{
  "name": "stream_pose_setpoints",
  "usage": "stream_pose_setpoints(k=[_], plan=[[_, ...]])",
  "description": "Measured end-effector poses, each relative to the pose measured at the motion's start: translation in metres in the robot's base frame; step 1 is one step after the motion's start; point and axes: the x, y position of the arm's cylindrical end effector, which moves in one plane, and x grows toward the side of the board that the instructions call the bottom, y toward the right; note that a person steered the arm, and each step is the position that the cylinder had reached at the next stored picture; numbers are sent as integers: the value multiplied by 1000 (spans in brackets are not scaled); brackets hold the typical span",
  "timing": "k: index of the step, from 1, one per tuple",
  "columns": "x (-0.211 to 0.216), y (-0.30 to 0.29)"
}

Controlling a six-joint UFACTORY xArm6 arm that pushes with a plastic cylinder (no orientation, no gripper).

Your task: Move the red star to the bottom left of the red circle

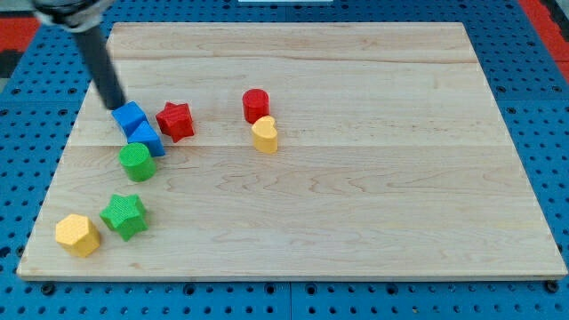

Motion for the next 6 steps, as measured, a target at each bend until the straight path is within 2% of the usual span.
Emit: stream_pose_setpoints(k=[1,2,5,6], plan=[[30,-9],[43,8],[7,160],[7,117]])
